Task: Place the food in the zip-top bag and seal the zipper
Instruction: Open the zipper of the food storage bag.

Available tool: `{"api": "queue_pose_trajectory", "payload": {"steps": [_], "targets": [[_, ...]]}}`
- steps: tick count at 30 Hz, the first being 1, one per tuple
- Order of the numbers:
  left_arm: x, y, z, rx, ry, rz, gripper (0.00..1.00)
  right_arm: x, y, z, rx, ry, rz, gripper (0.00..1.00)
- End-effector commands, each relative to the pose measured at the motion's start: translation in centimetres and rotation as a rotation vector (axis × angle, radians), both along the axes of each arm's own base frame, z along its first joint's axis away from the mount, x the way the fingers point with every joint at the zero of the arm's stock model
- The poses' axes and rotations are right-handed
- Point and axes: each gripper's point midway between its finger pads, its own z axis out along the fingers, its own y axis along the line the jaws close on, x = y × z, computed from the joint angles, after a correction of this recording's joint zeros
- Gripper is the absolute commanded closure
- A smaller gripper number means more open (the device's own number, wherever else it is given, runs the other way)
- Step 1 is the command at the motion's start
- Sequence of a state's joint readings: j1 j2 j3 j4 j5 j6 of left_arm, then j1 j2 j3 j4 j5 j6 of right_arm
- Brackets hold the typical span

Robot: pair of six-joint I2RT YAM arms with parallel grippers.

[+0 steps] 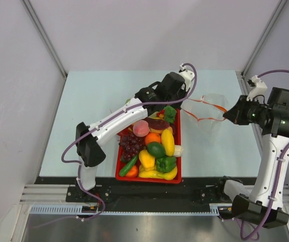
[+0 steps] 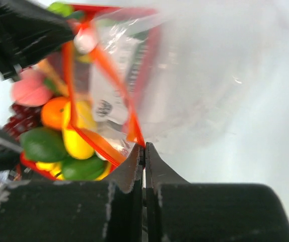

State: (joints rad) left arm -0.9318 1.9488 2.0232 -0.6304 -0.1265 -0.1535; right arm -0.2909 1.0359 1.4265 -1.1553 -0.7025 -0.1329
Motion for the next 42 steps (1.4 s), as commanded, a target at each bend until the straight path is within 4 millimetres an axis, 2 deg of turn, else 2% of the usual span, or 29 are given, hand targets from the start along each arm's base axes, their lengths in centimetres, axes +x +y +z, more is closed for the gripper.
{"api": "queue_pose_trajectory", "payload": {"steps": [1, 4, 6, 7, 8, 10, 13, 15, 16, 17, 20, 23, 25, 28, 31, 32, 35, 38, 41, 42], "targets": [[2.3, 3.6, -0.8, 0.193, -0.11, 0.128, 1.0, -0.7, -4.9, 0.3, -0.165, 0.024, -0.178, 1.0], [2.2, 3.7, -2.5, 0.259, -0.072, 0.115, 1.0, -1.2, -6.3, -0.4, -0.193, 0.053, -0.212, 1.0], [1.1, 3.0, -2.4, 0.242, -0.032, 0.046, 1.0, -1.5, -5.6, -1.6, -0.148, 0.091, -0.174, 1.0], [-0.8, 1.2, -2.4, 0.187, 0.022, -0.084, 1.0, -1.6, -5.0, -2.3, -0.123, 0.105, -0.147, 1.0], [-2.0, 0.7, -1.7, 0.152, 0.036, -0.145, 0.99, -1.9, -4.2, -3.3, -0.078, 0.122, -0.124, 1.0], [-4.4, -0.7, -0.4, 0.08, 0.057, -0.278, 0.96, -1.2, -3.4, -3.2, -0.037, 0.078, -0.091, 1.0], [-6.2, -0.8, 2.2, 0.028, 0.047, -0.352, 1.0, -0.5, -1.7, -3.0, 0.056, 0.077, -0.022, 1.0], [-6.8, -0.4, 3.7, 0.019, 0.023, -0.383, 1.0, -0.1, -1.4, -2.8, 0.102, 0.104, 0.003, 1.0], [-7.4, -0.1, 3.9, 0.023, 0.04, -0.399, 1.0, -0.1, -1.4, -2.9, 0.107, 0.112, 0.004, 1.0], [-8.2, -0.1, 4.9, 0.003, 0.042, -0.428, 1.0, 0.2, -1.6, -3.1, 0.109, 0.12, -0.008, 1.0], [-10.0, 0.4, 4.7, 0.028, 0.086, -0.464, 1.0, 0.7, -1.6, -3.8, 0.125, 0.129, -0.006, 1.0], [-10.6, 0.6, 3.9, 0.054, 0.109, -0.471, 1.0, 1.6, -1.5, -6.1, 0.161, 0.187, -0.007, 1.0], [-10.3, 0.5, 3.2, 0.071, 0.119, -0.457, 1.0, 1.9, -1.3, -8.1, 0.186, 0.251, -0.001, 1.0], [-9.0, 0.7, 1.4, 0.126, 0.121, -0.41, 1.0, 2.3, -1.5, -9.8, 0.195, 0.292, -0.013, 1.0], [-6.4, 1.3, 0.0, 0.146, 0.128, -0.335, 1.0, 2.7, -1.7, -10.6, 0.178, 0.288, -0.026, 1.0], [-4.7, 1.8, -1.1, 0.151, 0.15, -0.297, 1.0, 3.0, -1.9, -11.1, 0.167, 0.283, -0.035, 1.0], [-1.9, 2.7, -2.2, 0.144, 0.173, -0.234, 1.0, 3.6, -1.9, -11.5, 0.158, 0.275, -0.042, 1.0], [-1.6, 2.8, -2.4, 0.144, 0.168, -0.246, 0.91, 4.0, -1.2, -11.8, 0.174, 0.28, -0.028, 1.0], [-2.1, 2.8, -2.0, 0.124, 0.171, -0.277, 0.74, 4.1, 0.3, -11.8, 0.169, 0.28, 0.016, 1.0], [-2.4, 3.0, -1.2, 0.108, 0.159, -0.287, 0.63, 4.1, 0.7, -11.8, 0.167, 0.279, 0.028, 1.0]]}}
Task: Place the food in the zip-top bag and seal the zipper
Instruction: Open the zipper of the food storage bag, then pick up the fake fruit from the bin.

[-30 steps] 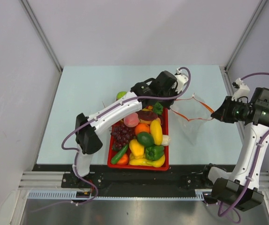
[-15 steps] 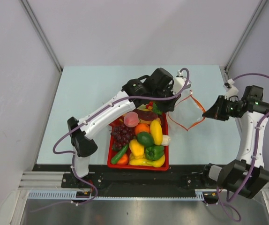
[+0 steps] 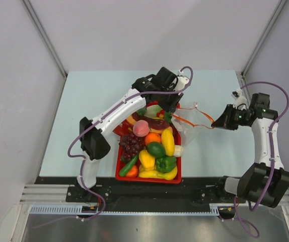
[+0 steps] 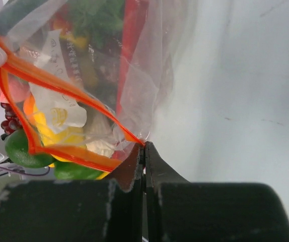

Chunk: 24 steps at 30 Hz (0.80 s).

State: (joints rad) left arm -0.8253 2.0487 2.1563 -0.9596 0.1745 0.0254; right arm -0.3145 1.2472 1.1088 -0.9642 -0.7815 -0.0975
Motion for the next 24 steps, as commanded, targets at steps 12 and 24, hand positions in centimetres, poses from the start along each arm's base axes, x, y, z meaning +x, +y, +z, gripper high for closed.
{"api": "queue_pose_trajectory", "payload": {"steps": [12, 24], "targets": [[-1.2, 9.3, 8.8, -0.174, -0.138, 0.021, 0.0, 1.0, 2.4, 1.2, -0.053, -0.089, 0.046, 1.0], [-3.4, 16.5, 0.9, 0.095, -0.084, 0.126, 0.0, 0.6, 3.2, 1.3, -0.069, -0.097, 0.06, 1.0]]}}
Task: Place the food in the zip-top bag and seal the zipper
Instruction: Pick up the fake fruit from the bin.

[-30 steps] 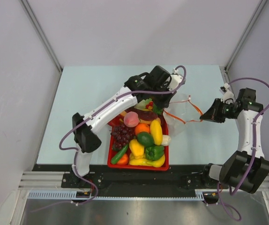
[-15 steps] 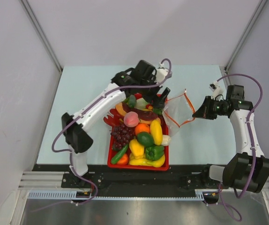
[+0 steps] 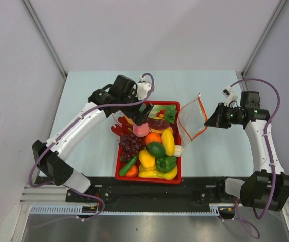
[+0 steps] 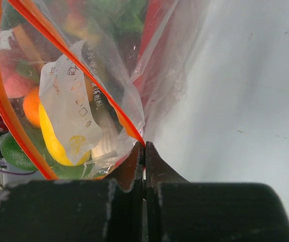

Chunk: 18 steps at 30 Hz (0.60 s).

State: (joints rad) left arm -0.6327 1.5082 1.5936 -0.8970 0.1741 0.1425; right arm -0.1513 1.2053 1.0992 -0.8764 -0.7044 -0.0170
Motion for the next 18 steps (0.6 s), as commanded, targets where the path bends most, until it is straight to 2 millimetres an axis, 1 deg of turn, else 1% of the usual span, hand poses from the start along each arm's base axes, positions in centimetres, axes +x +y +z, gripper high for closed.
{"api": "queue_pose_trajectory", "payload": {"steps": [1, 2, 6, 9, 12, 15, 18], "targets": [[-0.5, 1.8, -2.3, 0.078, 0.018, 0.034, 0.0, 0.2, -0.1, 0.6, -0.017, -0.046, -0.012, 1.0], [-0.6, 1.8, -2.4, 0.074, 0.018, 0.036, 0.0, 0.2, 0.0, 0.6, -0.009, -0.035, -0.024, 1.0], [-1.6, 2.0, -4.1, 0.089, 0.08, 0.029, 0.0, 0.3, 0.0, 0.5, -0.014, -0.039, -0.026, 1.0], [-2.6, 1.5, -4.9, 0.067, 0.132, 0.006, 0.0, 0.3, 0.0, 0.4, -0.015, -0.036, -0.027, 1.0], [-3.1, 1.0, -4.9, 0.038, 0.156, -0.014, 0.0, 0.3, 0.0, 0.3, -0.017, -0.033, -0.026, 1.0], [-3.7, 0.5, -4.1, -0.009, 0.163, -0.029, 0.0, 0.1, 0.0, 0.2, -0.019, -0.033, -0.026, 1.0], [-3.9, 0.1, -2.9, -0.048, 0.143, -0.045, 0.0, 0.1, 0.0, 0.0, -0.015, -0.029, -0.022, 1.0]]}}
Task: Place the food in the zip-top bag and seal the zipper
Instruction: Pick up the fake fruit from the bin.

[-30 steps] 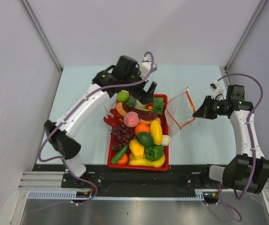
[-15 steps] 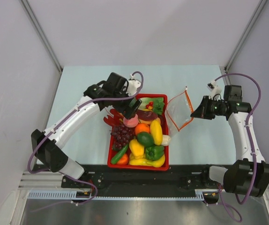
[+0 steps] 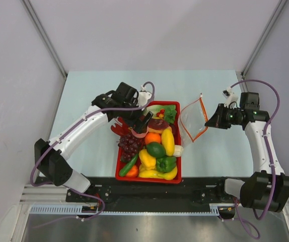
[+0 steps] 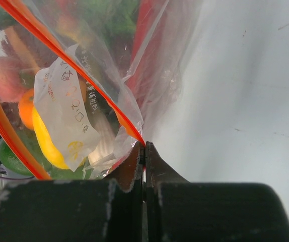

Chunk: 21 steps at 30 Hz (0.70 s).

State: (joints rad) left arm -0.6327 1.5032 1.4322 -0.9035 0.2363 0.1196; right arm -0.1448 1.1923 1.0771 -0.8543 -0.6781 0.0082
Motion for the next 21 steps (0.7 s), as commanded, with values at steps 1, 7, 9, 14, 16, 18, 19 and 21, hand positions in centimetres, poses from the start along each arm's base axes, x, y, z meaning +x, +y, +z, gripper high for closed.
{"api": "queue_pose_trajectory", "payload": {"steps": [1, 7, 9, 14, 16, 18, 19, 21], "targets": [[-1.0, -0.7, 2.8, -0.1, -0.022, -0.017, 0.0, 0.1, 0.2, 0.5, -0.005, -0.033, 0.003, 1.0], [-1.5, -0.5, 1.4, -0.075, 0.022, -0.031, 0.0, 0.1, 0.3, 0.5, 0.001, -0.031, 0.01, 1.0], [-1.5, -0.4, 0.7, -0.056, 0.033, -0.035, 0.0, 0.1, 0.4, 0.2, 0.002, -0.028, 0.01, 1.0], [-1.6, -0.3, -0.2, -0.049, 0.043, -0.036, 0.03, 0.1, 0.3, 0.2, -0.001, -0.027, 0.006, 1.0], [-1.7, -0.4, -0.3, -0.05, 0.048, -0.037, 0.09, 0.1, 0.3, 0.1, 0.0, -0.026, 0.008, 1.0], [-1.8, -0.4, -0.2, -0.055, 0.046, -0.041, 0.15, 0.1, 0.3, 0.1, -0.001, -0.029, 0.009, 1.0], [-1.9, -0.5, 0.0, -0.061, 0.045, -0.042, 0.17, 0.1, 0.4, 0.0, 0.0, -0.024, 0.01, 1.0], [-1.9, -0.6, 0.7, -0.08, 0.033, -0.045, 0.24, 0.0, 0.5, 0.1, 0.003, -0.026, 0.017, 1.0]]}}
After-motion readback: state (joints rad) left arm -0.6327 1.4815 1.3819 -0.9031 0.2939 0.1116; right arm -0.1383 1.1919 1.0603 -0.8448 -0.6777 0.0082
